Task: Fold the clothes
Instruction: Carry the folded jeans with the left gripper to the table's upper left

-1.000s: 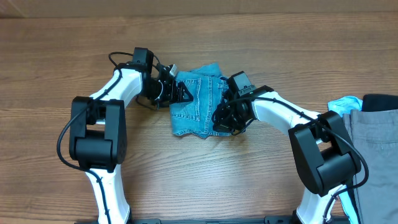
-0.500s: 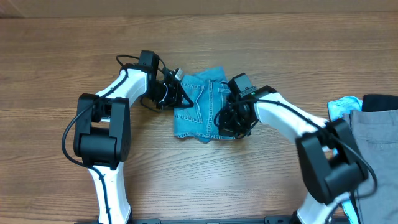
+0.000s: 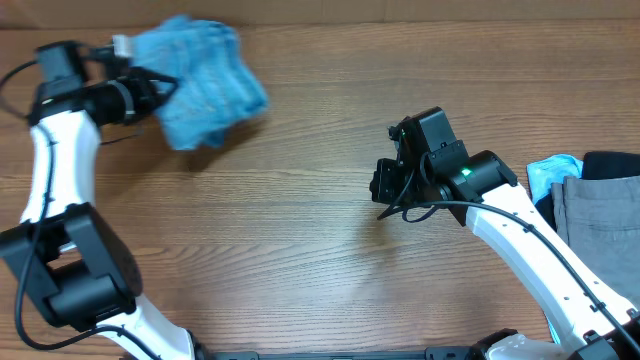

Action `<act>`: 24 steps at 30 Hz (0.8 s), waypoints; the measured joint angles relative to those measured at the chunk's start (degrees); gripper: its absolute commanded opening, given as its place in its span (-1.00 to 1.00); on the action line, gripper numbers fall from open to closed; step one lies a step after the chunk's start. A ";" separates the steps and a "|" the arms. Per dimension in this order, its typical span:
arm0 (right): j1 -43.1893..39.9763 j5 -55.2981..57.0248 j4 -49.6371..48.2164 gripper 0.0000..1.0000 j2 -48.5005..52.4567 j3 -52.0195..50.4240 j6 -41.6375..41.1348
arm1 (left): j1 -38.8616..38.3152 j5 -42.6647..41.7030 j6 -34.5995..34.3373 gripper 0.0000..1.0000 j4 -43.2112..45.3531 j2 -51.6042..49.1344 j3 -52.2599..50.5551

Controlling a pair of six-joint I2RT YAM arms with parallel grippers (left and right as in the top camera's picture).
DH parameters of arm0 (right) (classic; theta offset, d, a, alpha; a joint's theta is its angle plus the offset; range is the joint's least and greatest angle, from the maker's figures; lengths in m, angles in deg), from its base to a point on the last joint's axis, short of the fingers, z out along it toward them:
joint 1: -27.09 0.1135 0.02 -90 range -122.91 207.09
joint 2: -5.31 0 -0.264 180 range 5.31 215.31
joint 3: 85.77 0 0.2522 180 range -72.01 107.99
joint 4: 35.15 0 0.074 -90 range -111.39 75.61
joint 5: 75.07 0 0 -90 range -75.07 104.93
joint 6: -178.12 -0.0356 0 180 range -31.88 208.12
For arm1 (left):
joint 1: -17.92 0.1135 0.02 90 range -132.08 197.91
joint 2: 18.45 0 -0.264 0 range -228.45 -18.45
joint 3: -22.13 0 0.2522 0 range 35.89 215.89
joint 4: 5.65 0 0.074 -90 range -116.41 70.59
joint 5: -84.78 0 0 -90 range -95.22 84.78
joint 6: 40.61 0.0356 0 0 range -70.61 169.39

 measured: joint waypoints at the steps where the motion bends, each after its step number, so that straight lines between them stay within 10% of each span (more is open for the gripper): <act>1: 0.00 0.09 0.55 -0.91 0.00 0.00 0.04 | 1.55 0.98 -0.74 -0.92 0.28 -0.39 0.00; 7: 0.00 0.37 4.72 -0.91 0.00 -0.02 0.02 | 11.45 5.86 -4.79 -0.77 1.42 -9.03 0.00; 15: 0.00 0.39 4.70 -0.90 0.00 -0.02 0.02 | 22.40 4.17 -6.05 0.57 -5.05 -17.84 0.11; 24: 0.00 0.42 4.79 -0.89 0.00 -0.02 0.02 | 29.07 2.36 3.39 0.82 -15.37 -15.10 0.24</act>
